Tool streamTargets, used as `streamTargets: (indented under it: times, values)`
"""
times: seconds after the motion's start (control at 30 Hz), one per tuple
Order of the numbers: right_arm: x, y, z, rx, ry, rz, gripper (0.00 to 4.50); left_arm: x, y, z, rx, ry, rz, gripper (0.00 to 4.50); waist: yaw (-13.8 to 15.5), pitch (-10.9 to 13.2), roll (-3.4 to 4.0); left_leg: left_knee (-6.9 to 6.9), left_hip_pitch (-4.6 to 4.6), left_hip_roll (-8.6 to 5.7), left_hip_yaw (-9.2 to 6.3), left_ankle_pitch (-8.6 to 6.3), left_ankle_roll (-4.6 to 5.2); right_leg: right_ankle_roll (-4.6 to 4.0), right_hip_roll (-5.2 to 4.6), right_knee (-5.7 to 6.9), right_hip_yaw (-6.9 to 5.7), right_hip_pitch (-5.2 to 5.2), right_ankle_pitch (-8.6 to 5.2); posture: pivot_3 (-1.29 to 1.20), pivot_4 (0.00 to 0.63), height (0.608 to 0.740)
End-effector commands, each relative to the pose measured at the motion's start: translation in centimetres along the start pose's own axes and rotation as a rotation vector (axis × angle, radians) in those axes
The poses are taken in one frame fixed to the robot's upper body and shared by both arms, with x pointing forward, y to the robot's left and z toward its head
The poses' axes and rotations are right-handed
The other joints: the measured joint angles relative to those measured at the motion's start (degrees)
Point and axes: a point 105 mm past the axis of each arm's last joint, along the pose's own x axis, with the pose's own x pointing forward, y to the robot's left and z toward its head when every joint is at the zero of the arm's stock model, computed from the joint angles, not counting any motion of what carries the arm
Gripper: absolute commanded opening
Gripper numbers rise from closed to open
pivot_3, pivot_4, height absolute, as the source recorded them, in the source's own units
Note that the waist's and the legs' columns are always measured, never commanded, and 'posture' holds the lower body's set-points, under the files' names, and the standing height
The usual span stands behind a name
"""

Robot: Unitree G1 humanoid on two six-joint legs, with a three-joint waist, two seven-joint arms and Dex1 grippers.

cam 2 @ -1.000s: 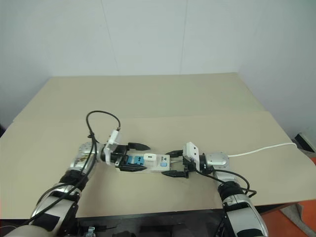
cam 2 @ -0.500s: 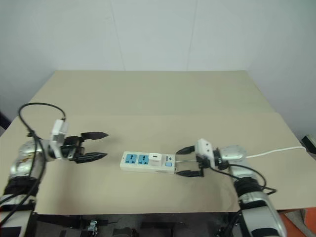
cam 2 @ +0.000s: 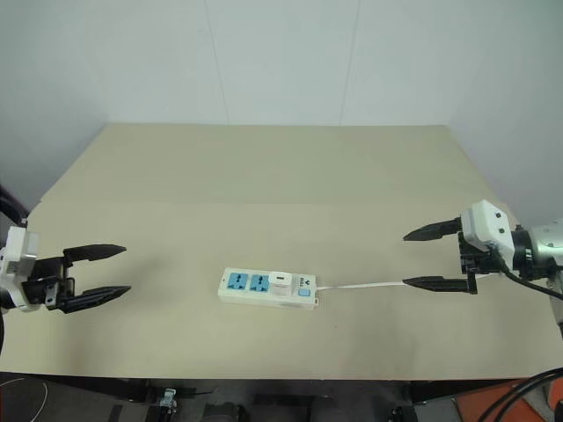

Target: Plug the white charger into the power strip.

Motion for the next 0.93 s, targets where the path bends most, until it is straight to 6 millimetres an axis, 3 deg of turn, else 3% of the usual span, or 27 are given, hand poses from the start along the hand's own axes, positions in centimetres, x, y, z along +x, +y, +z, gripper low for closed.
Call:
streamTargets:
  times: [0.03, 0.47, 0.67, 0.93]
  values:
    - [-0.9, 0.6, 1.4, -0.022, 0.001, 0.017, 4.47, 0.2, -0.1, 1.5, 0.043, -0.017, -0.008, 4.50, -0.1, 0.0, 0.00, 0.00, -0.05, 0.00, 0.01, 0.00, 0.00, 0.01, 0.00, -0.01, 0.01, -0.04, 0.00, 0.00, 0.150, 0.740]
    - [-2.3, 1.5, 1.5, 0.025, 0.059, -0.024, 4.47, 2.2, 0.5, 0.7, 0.030, -0.029, -0.035, 4.50, 0.1, 0.0, 0.04, 0.04, -0.13, -0.03, 0.07, 0.00, 0.00, -0.13, -0.01, 0.02, 0.05, -0.12, 0.08, 0.00, 0.150, 0.740]
    - [-2.7, 1.9, 1.2, 0.030, 0.080, -0.037, 4.47, 3.2, 0.6, 1.3, 0.043, -0.058, -0.081, 4.50, 0.1, 0.0, 0.04, 0.05, -0.18, -0.04, 0.07, 0.00, 0.00, -0.14, -0.01, 0.00, 0.05, -0.11, 0.09, 0.00, 0.150, 0.740]
    - [-2.3, 2.7, 1.5, 0.027, 0.065, -0.049, 4.47, 3.5, 1.1, 1.5, 0.051, -0.062, -0.091, 4.50, 0.0, 0.0, 0.03, 0.09, -0.12, -0.04, 0.06, 0.00, 0.00, -0.15, 0.00, 0.07, 0.06, -0.07, 0.10, 0.00, 0.150, 0.740]
